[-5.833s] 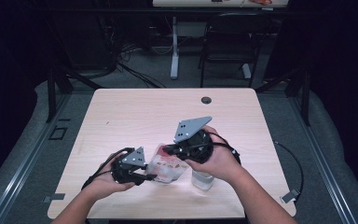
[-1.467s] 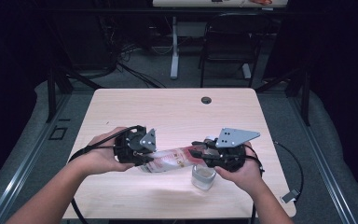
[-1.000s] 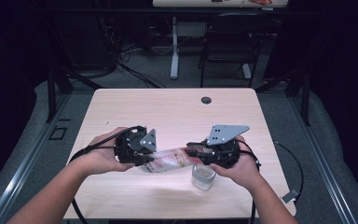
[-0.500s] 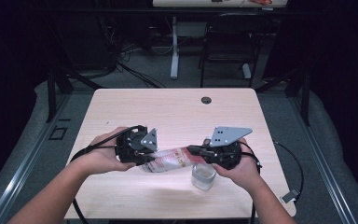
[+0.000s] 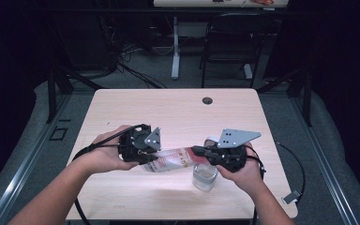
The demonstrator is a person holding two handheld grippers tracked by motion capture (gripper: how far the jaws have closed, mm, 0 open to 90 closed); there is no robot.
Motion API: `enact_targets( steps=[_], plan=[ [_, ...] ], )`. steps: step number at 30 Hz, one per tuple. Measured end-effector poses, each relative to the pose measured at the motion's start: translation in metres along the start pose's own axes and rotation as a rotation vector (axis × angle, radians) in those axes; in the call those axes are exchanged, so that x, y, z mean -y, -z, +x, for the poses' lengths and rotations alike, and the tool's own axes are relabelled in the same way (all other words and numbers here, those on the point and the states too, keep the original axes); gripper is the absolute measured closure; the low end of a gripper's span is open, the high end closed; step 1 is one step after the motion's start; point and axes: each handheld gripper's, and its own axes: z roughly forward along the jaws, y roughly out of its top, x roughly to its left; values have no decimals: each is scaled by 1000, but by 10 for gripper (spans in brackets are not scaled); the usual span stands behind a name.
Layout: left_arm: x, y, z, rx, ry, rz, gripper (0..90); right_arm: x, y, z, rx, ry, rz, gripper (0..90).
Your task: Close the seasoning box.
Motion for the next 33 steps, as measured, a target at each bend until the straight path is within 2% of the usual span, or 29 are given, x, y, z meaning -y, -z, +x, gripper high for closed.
enact_targets(
  steps=[8, 13, 17, 33],
  plan=[
    [-4, 6, 0, -5, -10, 2, 775, 7, 4, 1, -3, -43, -46, 900],
    [-4, 11, 0, -11, -13, 0, 779, 7, 5, 3, -6, -46, -60, 900],
    [-5, 15, 0, -17, -15, 3, 785, 10, 5, 3, -21, -66, -81, 900],
    [-5, 18, 1, -17, -15, -7, 814, 14, 3, 4, -25, -84, -104, 900]
  ],
)
